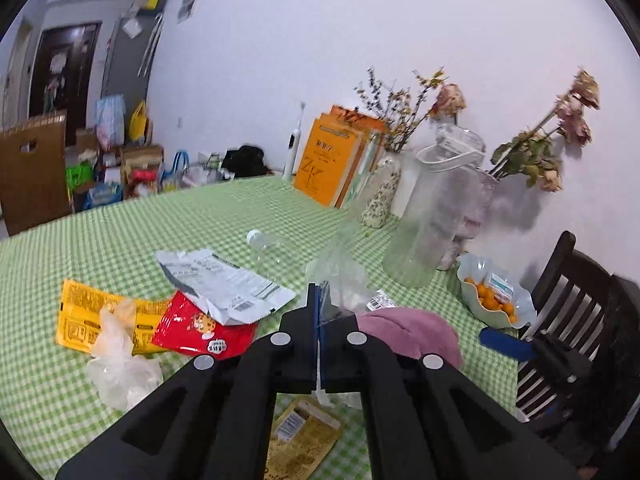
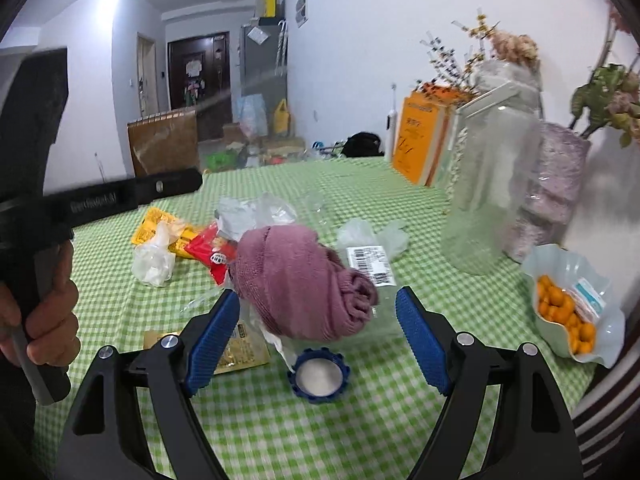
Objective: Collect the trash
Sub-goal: 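Grasp the clear plastic bag with the left tool while the right tool grasps the pink cloth, then carry plastic bag and pink cloth to the cardboard box and release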
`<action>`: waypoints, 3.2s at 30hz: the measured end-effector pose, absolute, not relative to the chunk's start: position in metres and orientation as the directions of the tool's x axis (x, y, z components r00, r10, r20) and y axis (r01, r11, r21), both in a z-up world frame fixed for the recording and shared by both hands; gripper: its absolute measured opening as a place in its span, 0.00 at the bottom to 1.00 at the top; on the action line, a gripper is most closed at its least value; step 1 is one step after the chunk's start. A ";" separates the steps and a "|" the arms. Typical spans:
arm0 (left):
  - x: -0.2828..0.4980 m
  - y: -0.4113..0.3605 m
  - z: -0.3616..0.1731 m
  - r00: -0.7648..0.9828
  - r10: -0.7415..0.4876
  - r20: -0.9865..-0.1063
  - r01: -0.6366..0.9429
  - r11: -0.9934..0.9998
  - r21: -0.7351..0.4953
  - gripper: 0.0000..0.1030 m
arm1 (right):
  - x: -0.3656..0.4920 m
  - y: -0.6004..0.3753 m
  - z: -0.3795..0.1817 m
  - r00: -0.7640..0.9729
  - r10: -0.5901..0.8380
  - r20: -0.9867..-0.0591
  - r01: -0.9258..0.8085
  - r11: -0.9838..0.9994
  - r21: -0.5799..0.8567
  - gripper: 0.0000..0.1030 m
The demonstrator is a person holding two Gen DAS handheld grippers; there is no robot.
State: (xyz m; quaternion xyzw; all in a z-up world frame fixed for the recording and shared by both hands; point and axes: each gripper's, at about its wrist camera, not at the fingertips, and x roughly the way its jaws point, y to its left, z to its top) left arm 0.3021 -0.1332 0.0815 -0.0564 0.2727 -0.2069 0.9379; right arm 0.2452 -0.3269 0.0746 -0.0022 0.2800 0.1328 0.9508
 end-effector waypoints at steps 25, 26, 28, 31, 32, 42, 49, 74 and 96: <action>0.272 -0.064 0.144 0.848 -0.439 -0.297 0.345 0.882 -0.321 0.00 | 0.194 -0.339 0.132 0.887 0.138 -0.440 -0.150 0.989 0.009 0.20; 0.267 -0.066 0.147 0.843 -0.455 -0.286 0.363 0.875 -0.321 0.00 | 0.189 -0.343 0.133 0.890 0.129 -0.437 -0.139 0.990 0.010 0.20; 0.257 -0.074 0.153 0.833 -0.485 -0.267 0.402 0.861 -0.311 0.00 | 0.180 -0.354 0.135 0.896 0.104 -0.432 -0.110 0.994 0.009 0.20; 0.245 -0.086 0.159 0.814 -0.522 -0.254 0.450 0.844 -0.291 0.00 | 0.161 -0.373 0.135 0.901 0.059 -0.429 -0.061 0.998 0.010 0.20; 0.242 -0.089 0.160 0.806 -0.536 -0.251 0.464 0.835 -0.295 0.00 | 0.156 -0.380 0.135 0.902 0.044 -0.429 -0.045 0.999 0.009 0.20; 0.190 -0.161 0.159 0.674 -0.691 -0.262 0.644 0.723 -0.250 0.00 | 0.068 -0.459 0.126 0.901 -0.106 -0.420 0.134 0.990 0.038 0.20; 0.121 -0.250 0.150 0.476 -0.823 -0.309 0.798 0.552 -0.242 0.00 | 0.001 -0.518 0.092 0.849 -0.212 -0.484 0.255 0.967 0.022 0.20; 0.038 -0.455 -0.034 -0.034 -0.769 -0.638 0.751 0.401 -0.524 0.00 | -0.150 -0.644 -0.001 0.661 -0.372 -0.652 0.549 0.832 0.082 0.21; 0.083 -0.424 -0.098 0.140 -0.502 -0.853 0.748 0.619 -0.242 0.57 | -0.056 -0.556 -0.119 0.448 0.136 -0.883 0.203 0.947 0.249 0.48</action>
